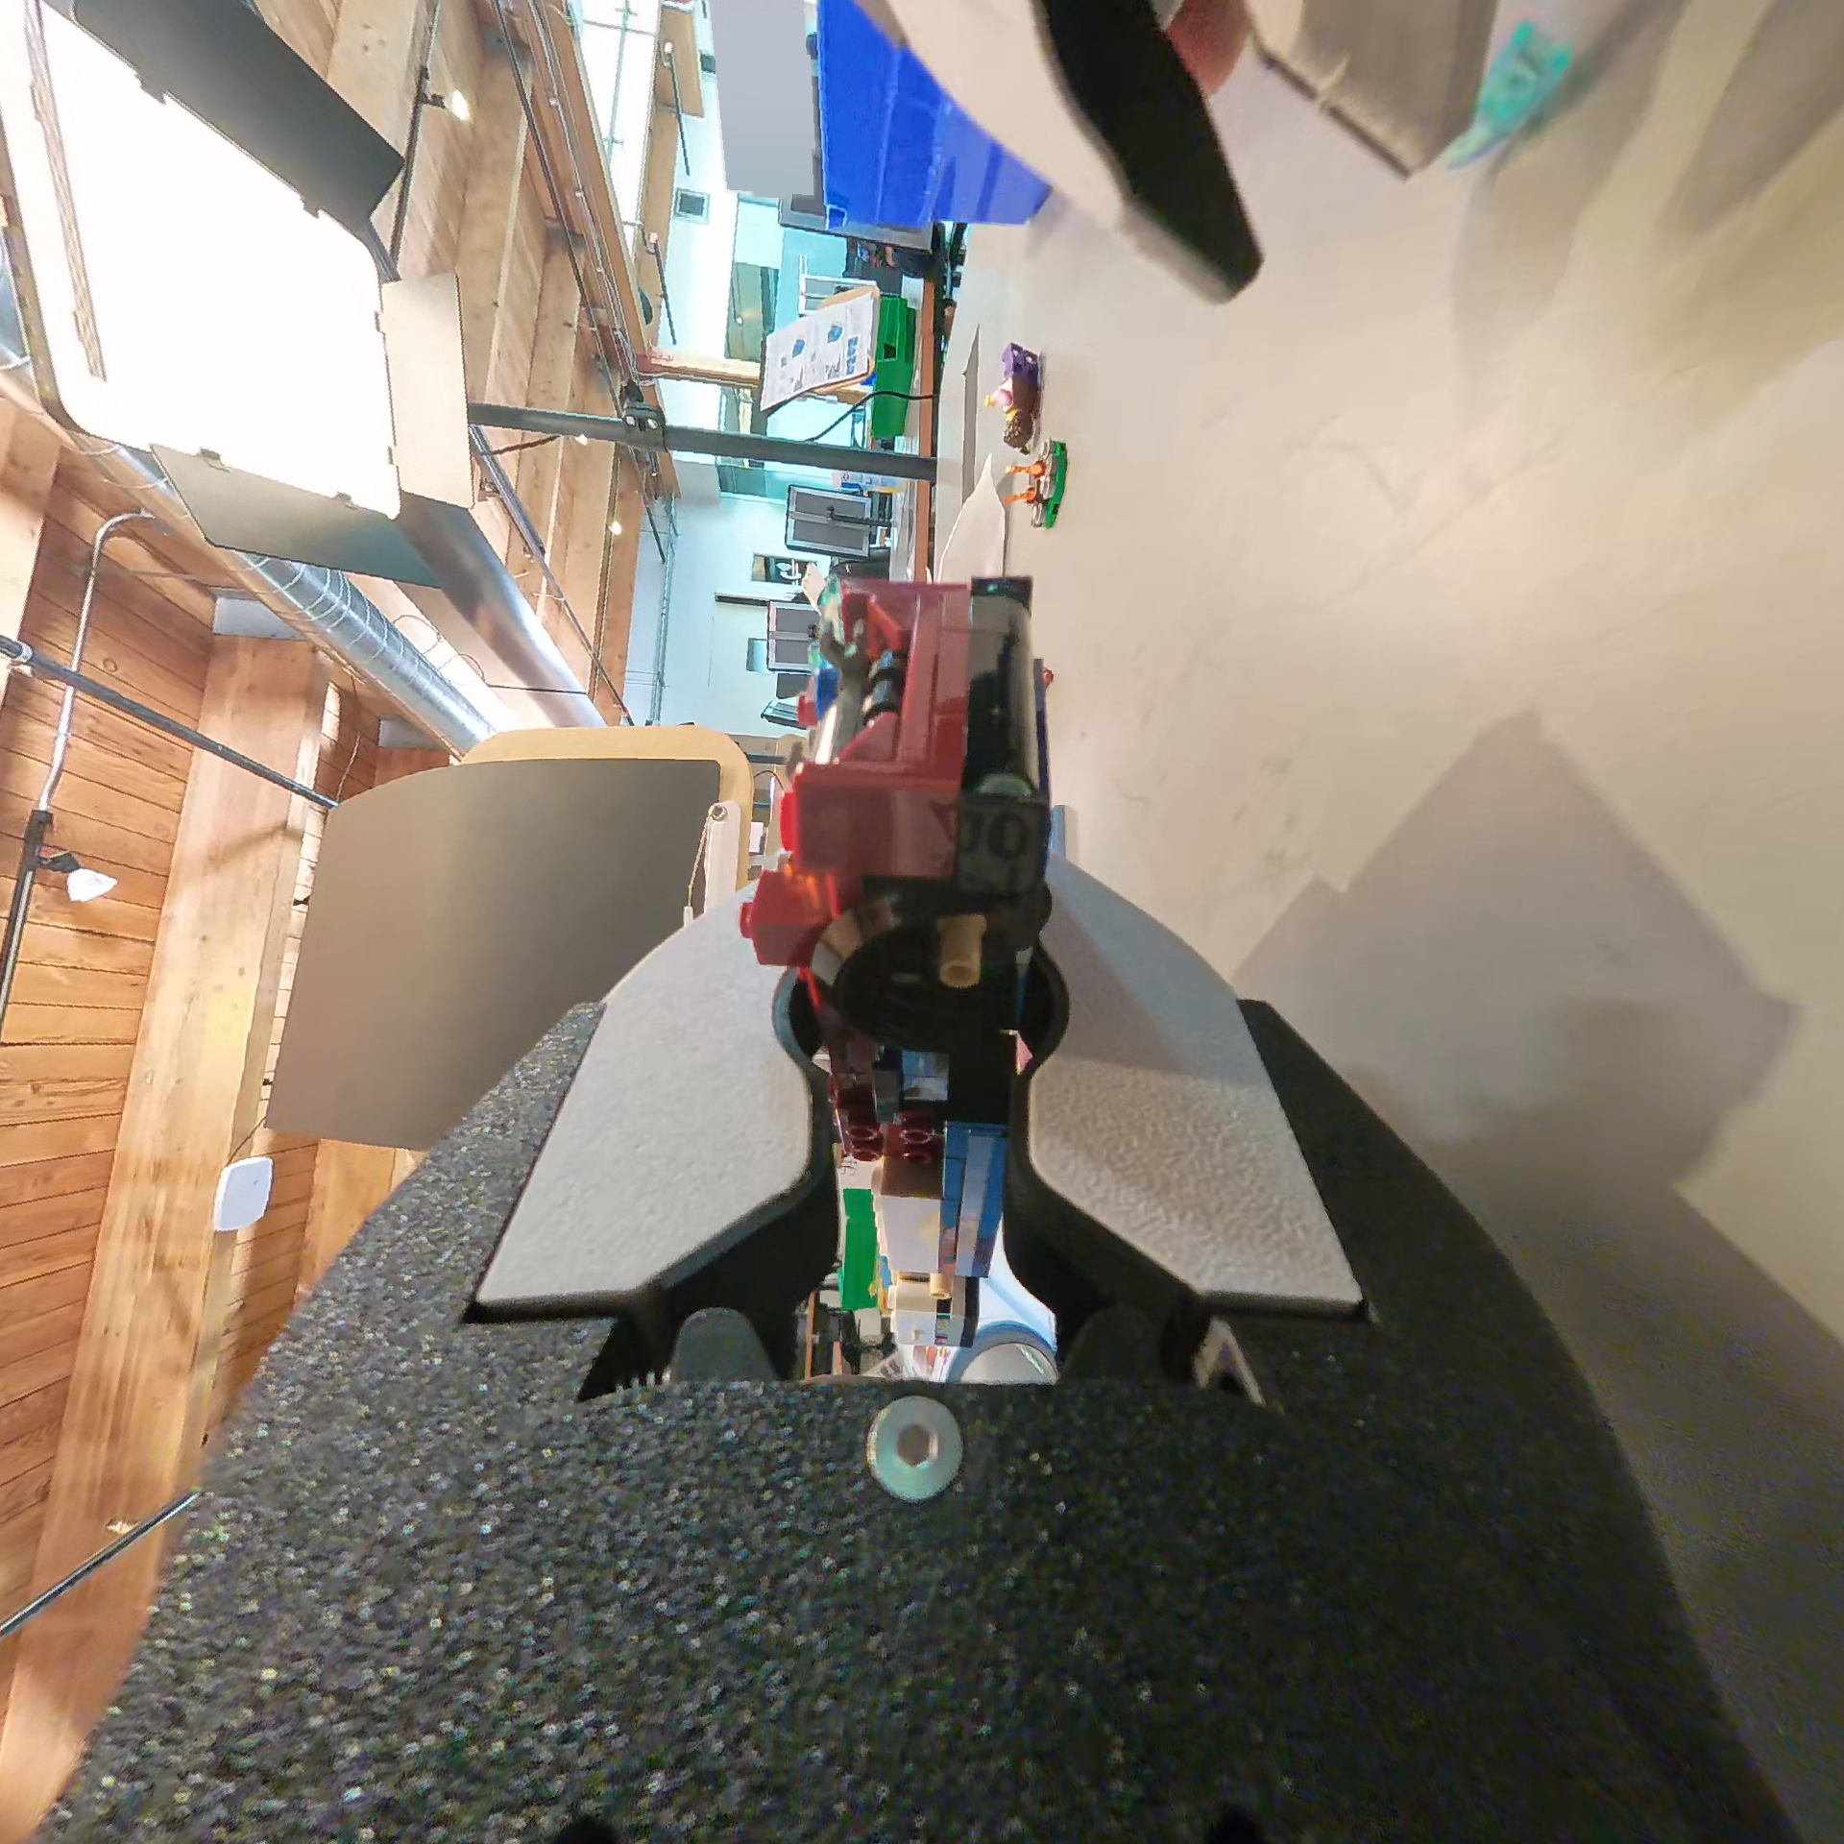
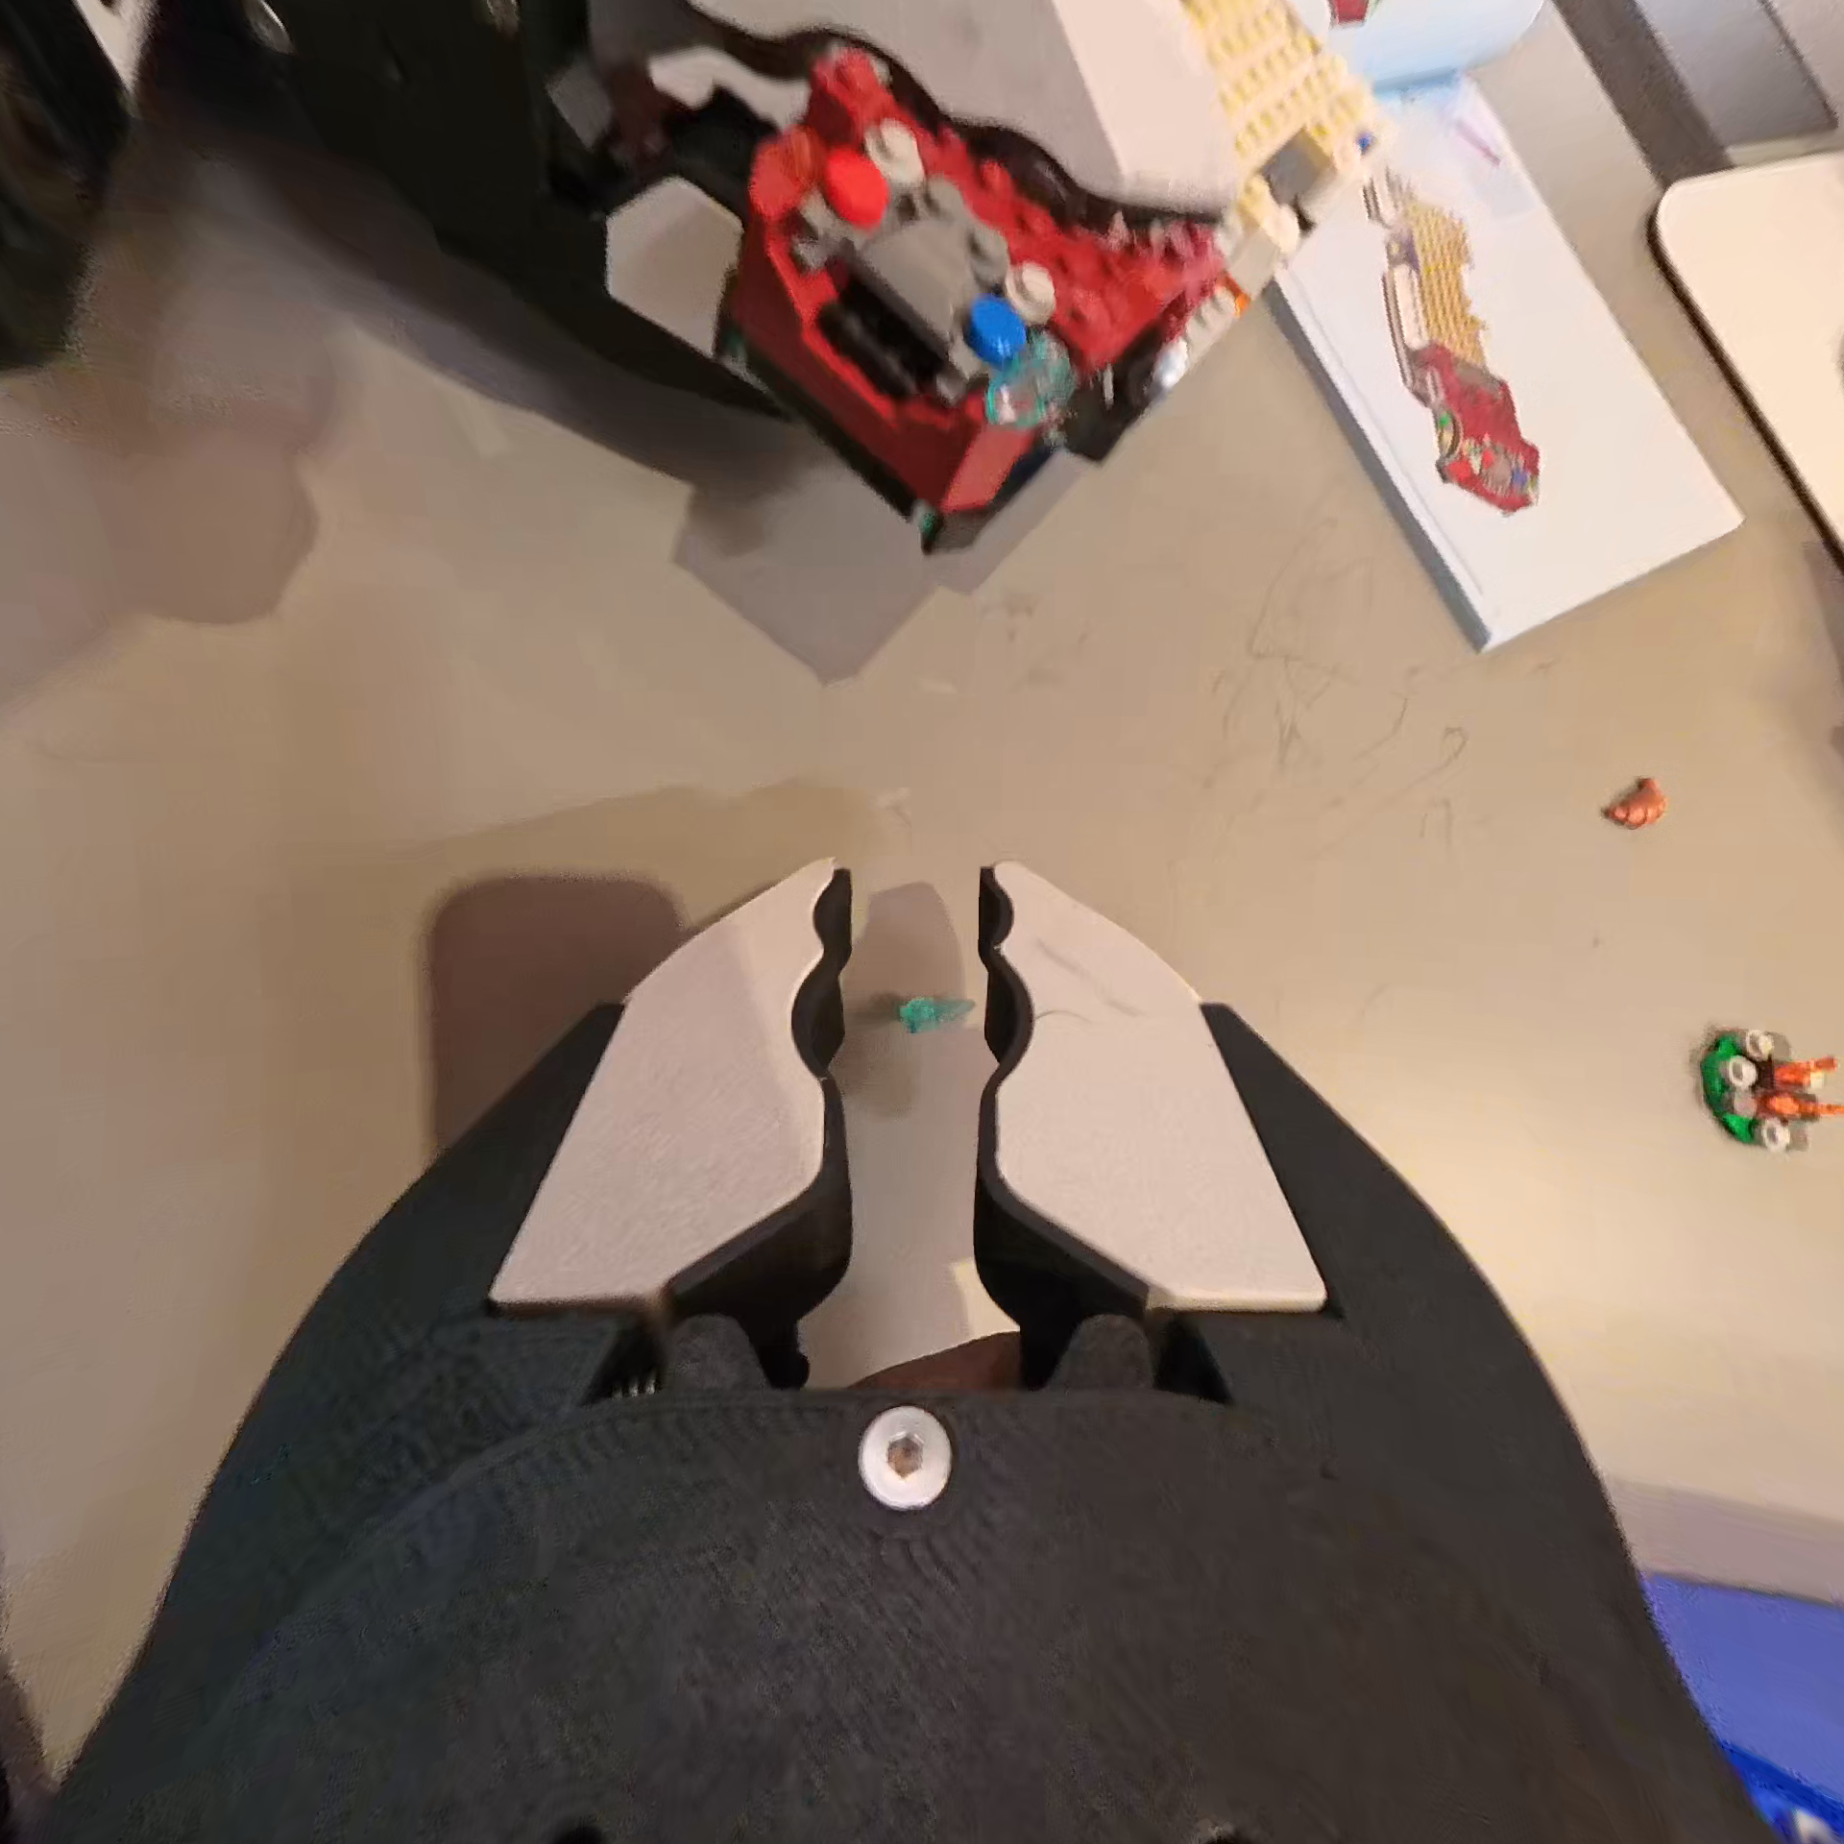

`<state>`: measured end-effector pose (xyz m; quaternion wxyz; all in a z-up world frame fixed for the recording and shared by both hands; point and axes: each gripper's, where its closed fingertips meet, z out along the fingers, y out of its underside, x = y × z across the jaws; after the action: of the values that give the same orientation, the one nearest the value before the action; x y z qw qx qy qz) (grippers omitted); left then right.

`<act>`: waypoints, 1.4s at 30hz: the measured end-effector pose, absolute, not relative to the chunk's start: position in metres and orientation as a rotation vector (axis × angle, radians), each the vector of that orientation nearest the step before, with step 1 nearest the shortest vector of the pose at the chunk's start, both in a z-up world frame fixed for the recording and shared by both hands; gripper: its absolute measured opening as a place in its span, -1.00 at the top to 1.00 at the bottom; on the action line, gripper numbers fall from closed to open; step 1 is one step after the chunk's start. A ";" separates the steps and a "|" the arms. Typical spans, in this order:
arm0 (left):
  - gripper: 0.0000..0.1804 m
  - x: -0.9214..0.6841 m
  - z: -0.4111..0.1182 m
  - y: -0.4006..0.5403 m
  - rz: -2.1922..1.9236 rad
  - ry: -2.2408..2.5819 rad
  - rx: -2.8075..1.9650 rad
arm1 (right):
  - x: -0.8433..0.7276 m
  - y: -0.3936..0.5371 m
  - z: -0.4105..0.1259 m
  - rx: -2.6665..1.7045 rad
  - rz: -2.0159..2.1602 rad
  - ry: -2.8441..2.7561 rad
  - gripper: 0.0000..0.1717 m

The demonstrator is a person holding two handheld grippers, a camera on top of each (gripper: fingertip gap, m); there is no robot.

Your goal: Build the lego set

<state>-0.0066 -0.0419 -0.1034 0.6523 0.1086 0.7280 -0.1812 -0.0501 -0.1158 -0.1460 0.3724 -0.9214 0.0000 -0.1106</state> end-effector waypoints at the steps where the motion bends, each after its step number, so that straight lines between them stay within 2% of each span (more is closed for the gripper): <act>1: 0.61 -0.006 -0.103 -0.042 -0.412 1.653 0.244 | -0.048 -0.120 -0.149 -2.373 -0.282 0.022 0.71; 11: 0.61 -0.008 -0.106 -0.046 -0.421 1.665 0.247 | -0.039 -0.156 -0.170 -2.456 -0.270 0.260 0.71; 42: 0.61 -0.011 -0.106 -0.045 -0.428 1.677 0.244 | 0.007 -0.136 -0.169 -2.402 -0.524 0.345 0.72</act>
<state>-0.0109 -0.0454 -0.1064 0.6418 0.1072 0.7357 -0.1879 0.0074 -0.1361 -0.1690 0.3238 -0.9154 0.1315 -0.1996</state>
